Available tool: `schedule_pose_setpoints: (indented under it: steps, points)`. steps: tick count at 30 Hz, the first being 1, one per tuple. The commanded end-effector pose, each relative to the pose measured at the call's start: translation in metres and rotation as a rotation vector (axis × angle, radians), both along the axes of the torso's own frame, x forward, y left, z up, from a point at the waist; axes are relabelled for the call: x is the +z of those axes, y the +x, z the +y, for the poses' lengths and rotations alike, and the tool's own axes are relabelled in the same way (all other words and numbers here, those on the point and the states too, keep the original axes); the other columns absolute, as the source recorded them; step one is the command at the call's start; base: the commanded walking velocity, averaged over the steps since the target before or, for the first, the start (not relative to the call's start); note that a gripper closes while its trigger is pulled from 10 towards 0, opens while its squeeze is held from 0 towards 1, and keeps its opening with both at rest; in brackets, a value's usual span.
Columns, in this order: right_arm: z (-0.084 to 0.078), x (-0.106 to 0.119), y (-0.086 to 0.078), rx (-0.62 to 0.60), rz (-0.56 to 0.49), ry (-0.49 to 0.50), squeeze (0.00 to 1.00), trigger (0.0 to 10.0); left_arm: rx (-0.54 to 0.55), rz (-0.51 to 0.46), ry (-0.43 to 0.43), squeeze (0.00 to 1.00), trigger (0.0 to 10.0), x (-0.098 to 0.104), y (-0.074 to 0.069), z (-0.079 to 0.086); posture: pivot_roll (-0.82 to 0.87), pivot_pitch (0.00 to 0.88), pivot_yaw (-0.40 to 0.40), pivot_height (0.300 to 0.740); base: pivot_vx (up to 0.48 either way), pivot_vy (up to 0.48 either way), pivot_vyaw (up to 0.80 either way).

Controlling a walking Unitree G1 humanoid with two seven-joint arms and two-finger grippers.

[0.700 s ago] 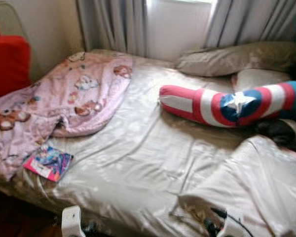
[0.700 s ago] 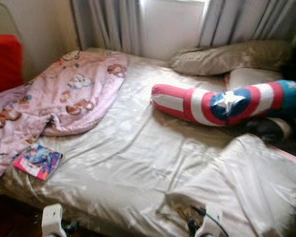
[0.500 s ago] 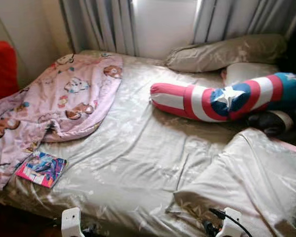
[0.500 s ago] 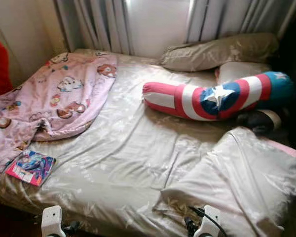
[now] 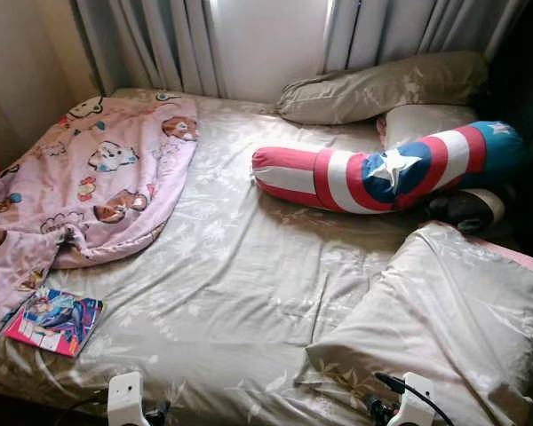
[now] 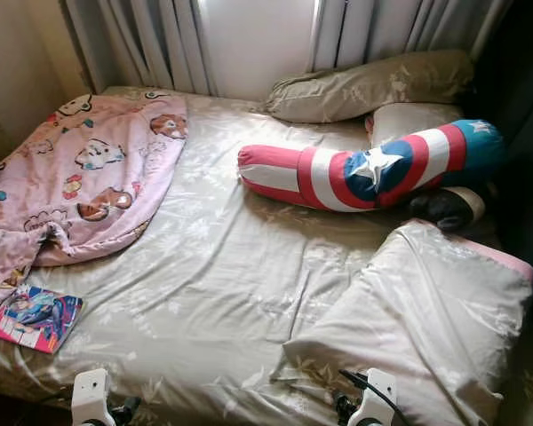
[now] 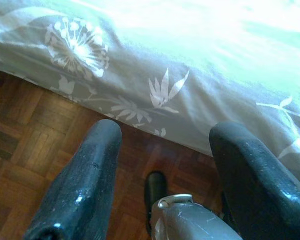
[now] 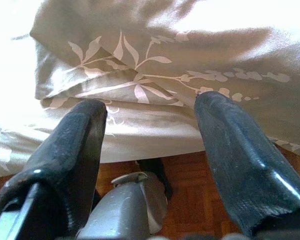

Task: Clean up the room

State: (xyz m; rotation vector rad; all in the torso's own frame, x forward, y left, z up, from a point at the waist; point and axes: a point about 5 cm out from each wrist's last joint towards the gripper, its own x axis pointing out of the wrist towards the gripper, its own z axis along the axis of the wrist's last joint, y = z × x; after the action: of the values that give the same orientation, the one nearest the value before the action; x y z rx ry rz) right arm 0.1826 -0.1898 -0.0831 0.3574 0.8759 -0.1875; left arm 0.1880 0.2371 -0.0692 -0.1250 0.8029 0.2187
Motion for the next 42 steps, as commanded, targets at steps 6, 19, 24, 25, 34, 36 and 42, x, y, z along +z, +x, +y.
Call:
schedule_pose_setpoints:
  steps: [6,19,24,25,34,36,42]
  points:
    - [-0.0012,-0.0014,-0.0028,0.005,0.016,-0.005,0.00,10.0,0.015,0.025,-0.014,0.00,10.0,-0.0034,-0.0054,-0.0005,0.07,0.000,-0.020,0.740,0.000,0.000,-0.69]
    - [-0.0017,-0.0010,-0.0021,0.008,0.017,-0.008,0.00,10.0,0.017,0.027,-0.016,0.00,10.0,-0.0040,-0.0056,-0.0020,0.07,0.000,-0.025,0.740,0.000,0.000,-0.69]
    - [-0.0016,-0.0009,-0.0019,0.011,0.016,-0.008,0.00,10.0,0.018,0.027,-0.015,0.00,10.0,-0.0040,-0.0059,-0.0017,0.07,0.000,-0.025,0.740,0.000,0.000,-0.69]
    - [-0.0015,-0.0010,-0.0020,0.011,0.015,-0.007,0.00,10.0,0.017,0.028,-0.014,0.00,10.0,-0.0041,-0.0062,-0.0016,0.07,0.000,-0.022,0.740,0.000,0.000,-0.69]
    - [-0.0010,-0.0006,-0.0018,0.001,0.002,0.001,0.00,10.0,0.004,0.039,-0.009,0.00,10.0,-0.0052,-0.0083,-0.0019,0.07,0.000,-0.022,0.740,0.000,0.000,-0.14]
    - [-0.0010,-0.0007,-0.0018,0.001,0.002,0.002,0.00,10.0,0.007,0.043,-0.008,0.00,10.0,-0.0057,-0.0095,-0.0011,0.07,0.000,-0.022,0.740,0.000,0.000,0.00]
    - [-0.0016,-0.0006,-0.0018,0.003,0.003,-0.001,0.00,10.0,0.010,0.046,-0.008,0.00,10.0,-0.0063,-0.0108,-0.0009,0.07,0.000,-0.027,0.740,0.000,-0.160,0.00]
